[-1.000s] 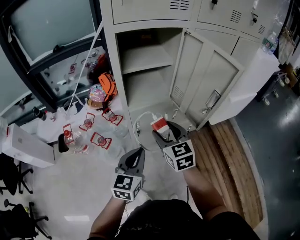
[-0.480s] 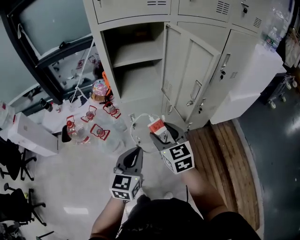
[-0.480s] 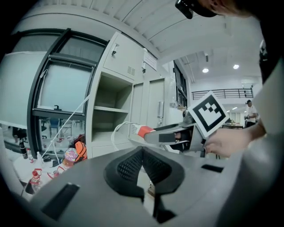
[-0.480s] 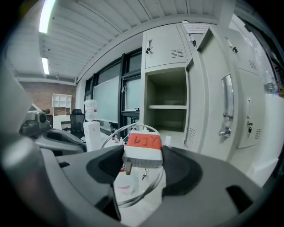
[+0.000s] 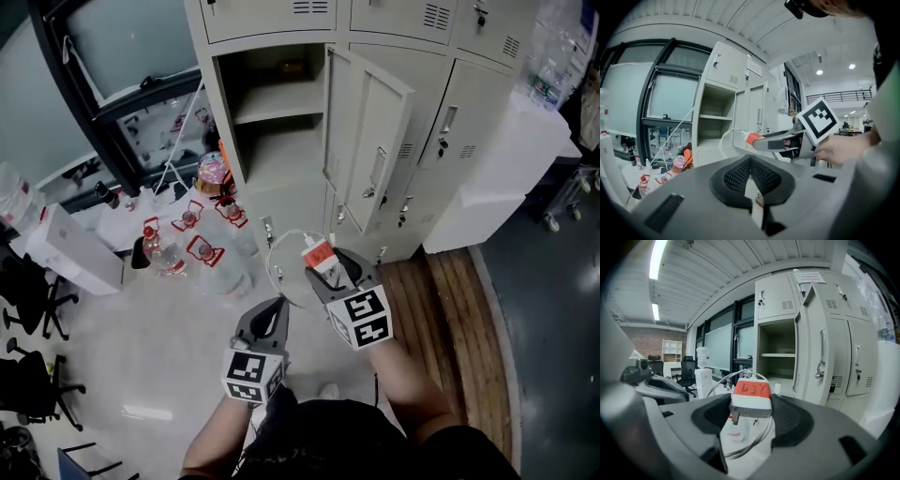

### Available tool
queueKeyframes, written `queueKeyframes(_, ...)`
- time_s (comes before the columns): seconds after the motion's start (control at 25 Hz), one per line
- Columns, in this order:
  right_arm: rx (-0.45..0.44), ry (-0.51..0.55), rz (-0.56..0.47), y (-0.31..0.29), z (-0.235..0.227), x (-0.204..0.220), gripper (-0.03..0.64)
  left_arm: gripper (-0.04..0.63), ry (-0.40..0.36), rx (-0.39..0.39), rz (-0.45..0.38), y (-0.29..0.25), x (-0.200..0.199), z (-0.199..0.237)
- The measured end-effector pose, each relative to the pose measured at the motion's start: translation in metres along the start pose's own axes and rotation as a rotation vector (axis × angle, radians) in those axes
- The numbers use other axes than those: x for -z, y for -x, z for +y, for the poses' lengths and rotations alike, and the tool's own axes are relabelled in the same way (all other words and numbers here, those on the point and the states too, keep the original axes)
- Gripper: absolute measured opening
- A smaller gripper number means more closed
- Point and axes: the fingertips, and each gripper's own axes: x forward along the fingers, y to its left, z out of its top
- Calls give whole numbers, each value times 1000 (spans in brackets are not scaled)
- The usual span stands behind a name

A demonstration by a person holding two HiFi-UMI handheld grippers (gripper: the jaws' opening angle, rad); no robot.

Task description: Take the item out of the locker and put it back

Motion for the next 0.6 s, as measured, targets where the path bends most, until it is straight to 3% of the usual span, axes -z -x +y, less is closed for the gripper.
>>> queueKeyframes(0.6, 0, -1, -2, 12, 6, 4, 270, 3, -14, 11, -10, 9, -3, -12)
